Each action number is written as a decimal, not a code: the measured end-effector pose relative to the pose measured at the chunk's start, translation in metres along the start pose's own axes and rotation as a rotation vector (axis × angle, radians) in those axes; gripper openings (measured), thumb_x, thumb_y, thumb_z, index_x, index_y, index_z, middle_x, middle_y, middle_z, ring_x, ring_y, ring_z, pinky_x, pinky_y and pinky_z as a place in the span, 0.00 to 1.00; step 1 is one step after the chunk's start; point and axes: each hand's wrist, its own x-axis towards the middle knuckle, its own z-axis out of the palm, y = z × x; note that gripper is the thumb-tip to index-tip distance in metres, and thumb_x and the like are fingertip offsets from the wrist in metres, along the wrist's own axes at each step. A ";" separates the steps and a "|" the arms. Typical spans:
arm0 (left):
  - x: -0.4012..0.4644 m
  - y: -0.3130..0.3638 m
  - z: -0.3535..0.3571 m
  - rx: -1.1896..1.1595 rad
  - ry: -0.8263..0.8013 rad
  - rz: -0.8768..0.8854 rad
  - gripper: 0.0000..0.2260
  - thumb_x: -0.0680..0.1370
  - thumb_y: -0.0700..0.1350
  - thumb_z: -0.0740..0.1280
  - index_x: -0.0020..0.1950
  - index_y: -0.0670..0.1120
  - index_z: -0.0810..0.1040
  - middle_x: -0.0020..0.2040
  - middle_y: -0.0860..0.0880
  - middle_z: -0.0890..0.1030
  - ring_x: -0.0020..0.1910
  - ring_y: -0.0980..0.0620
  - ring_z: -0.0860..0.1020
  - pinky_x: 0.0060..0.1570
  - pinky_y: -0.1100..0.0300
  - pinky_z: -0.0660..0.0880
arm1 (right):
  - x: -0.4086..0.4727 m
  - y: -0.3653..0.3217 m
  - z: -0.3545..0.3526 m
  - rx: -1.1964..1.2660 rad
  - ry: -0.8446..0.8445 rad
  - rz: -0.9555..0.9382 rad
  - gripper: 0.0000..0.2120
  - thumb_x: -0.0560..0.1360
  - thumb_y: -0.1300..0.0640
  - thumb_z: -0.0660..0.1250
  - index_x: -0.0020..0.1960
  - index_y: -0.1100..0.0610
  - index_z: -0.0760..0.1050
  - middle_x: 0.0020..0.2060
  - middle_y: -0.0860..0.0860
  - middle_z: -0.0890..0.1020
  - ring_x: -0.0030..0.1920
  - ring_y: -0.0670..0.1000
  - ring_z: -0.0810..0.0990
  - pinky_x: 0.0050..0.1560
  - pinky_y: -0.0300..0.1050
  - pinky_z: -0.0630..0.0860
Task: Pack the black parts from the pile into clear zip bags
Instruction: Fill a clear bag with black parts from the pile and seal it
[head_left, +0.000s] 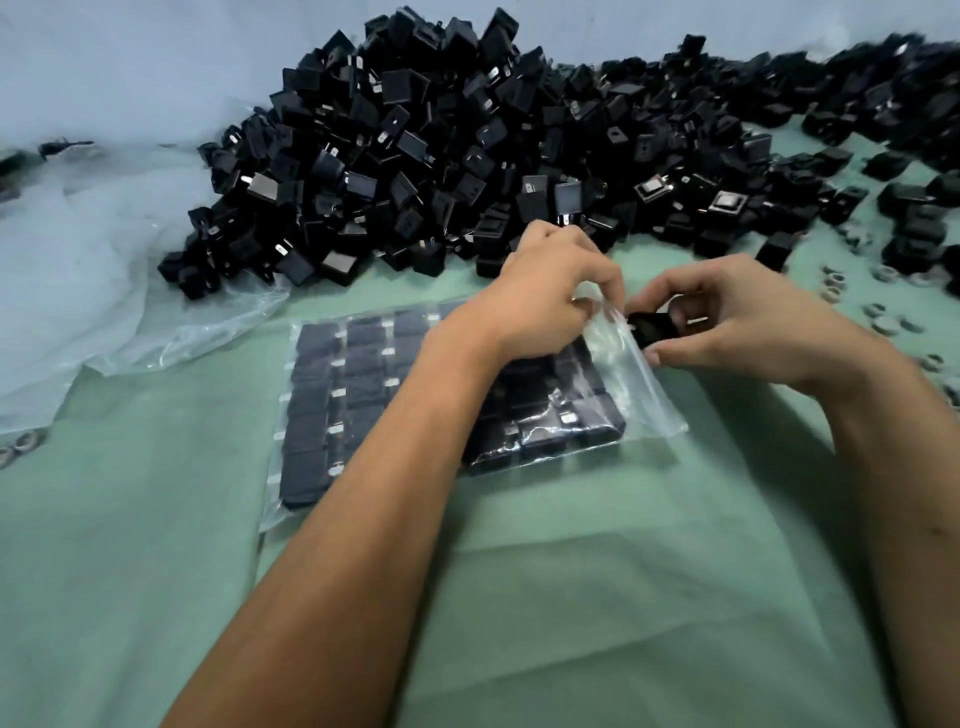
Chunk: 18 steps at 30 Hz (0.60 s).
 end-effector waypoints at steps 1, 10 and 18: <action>-0.001 -0.001 -0.002 -0.021 0.007 -0.003 0.13 0.79 0.38 0.68 0.48 0.58 0.83 0.61 0.52 0.74 0.67 0.50 0.62 0.71 0.51 0.64 | -0.001 -0.001 0.001 0.027 -0.046 -0.011 0.16 0.69 0.61 0.82 0.53 0.47 0.85 0.32 0.52 0.76 0.35 0.49 0.72 0.42 0.48 0.69; -0.007 0.014 -0.015 -0.106 -0.190 -0.041 0.09 0.74 0.44 0.74 0.47 0.58 0.84 0.66 0.52 0.72 0.69 0.52 0.60 0.65 0.58 0.65 | -0.008 0.001 0.000 0.282 -0.448 -0.018 0.14 0.72 0.57 0.79 0.58 0.57 0.85 0.54 0.65 0.85 0.57 0.65 0.84 0.67 0.58 0.76; -0.009 0.018 -0.016 -0.145 -0.261 -0.018 0.08 0.71 0.50 0.80 0.45 0.60 0.85 0.68 0.55 0.72 0.73 0.54 0.61 0.65 0.57 0.62 | -0.007 0.004 -0.001 0.307 -0.488 -0.022 0.10 0.72 0.58 0.77 0.53 0.56 0.87 0.45 0.57 0.88 0.43 0.49 0.82 0.42 0.35 0.77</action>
